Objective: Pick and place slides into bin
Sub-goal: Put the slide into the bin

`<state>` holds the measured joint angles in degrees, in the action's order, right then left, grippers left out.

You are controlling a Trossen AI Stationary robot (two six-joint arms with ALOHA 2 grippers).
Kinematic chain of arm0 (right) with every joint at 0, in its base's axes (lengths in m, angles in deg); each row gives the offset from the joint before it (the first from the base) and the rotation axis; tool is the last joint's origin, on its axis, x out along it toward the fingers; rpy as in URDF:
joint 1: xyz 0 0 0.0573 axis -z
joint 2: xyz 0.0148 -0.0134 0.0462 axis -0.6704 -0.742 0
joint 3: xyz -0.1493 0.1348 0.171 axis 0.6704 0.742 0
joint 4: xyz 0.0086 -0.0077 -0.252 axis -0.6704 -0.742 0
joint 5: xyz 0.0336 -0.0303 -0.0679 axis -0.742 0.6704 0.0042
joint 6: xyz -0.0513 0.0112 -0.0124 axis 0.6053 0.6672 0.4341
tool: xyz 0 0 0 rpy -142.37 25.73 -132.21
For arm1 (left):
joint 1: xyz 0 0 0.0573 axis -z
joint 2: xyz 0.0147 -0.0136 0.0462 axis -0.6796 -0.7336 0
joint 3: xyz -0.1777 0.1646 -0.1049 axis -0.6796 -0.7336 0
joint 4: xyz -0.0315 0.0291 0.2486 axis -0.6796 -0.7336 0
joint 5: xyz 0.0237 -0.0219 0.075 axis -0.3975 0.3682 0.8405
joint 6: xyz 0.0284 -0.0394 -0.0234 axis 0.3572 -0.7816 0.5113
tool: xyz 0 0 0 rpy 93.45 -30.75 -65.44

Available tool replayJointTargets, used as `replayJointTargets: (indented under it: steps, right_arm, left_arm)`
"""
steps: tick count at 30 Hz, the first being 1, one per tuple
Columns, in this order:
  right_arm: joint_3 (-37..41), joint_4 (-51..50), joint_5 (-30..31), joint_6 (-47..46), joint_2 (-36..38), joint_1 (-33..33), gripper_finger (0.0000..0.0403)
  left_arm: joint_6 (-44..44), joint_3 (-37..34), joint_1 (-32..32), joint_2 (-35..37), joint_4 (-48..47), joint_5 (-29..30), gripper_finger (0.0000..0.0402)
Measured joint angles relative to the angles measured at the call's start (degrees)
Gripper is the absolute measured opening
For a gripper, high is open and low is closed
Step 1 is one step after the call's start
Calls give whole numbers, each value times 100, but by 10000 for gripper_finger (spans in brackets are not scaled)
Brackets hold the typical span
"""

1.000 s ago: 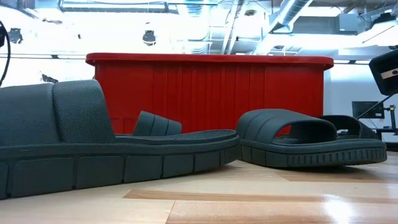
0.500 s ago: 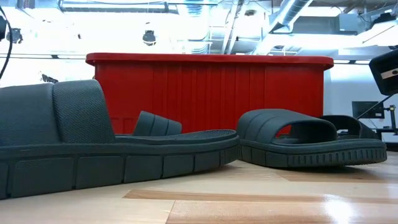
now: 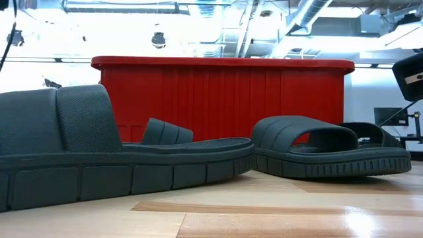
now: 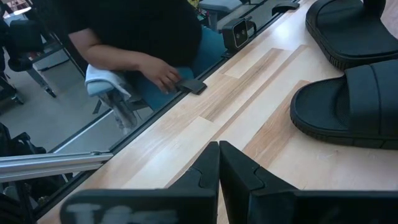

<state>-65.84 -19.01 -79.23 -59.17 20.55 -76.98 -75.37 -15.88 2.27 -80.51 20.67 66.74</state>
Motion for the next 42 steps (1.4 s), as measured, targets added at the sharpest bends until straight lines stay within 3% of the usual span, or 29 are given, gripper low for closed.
replayJointTargets:
  steps: [7,19,32,42]
  right_arm:
    - [-1,0,1,-1,0,0,0]
    - [-1,0,2,-1,0,0,0]
    - [-1,0,1,0,-1,-1,0]
    - [1,-1,2,-2,-1,0,0]
  left_arm:
    - [1169,2,-257,-1127,103,376,112]
    - [2709,2,-1233,-2442,749,297,112]
    - [4014,2,-1875,-3406,1035,-222,112]
    - [4567,2,-2067,-3589,1691,-479,112]
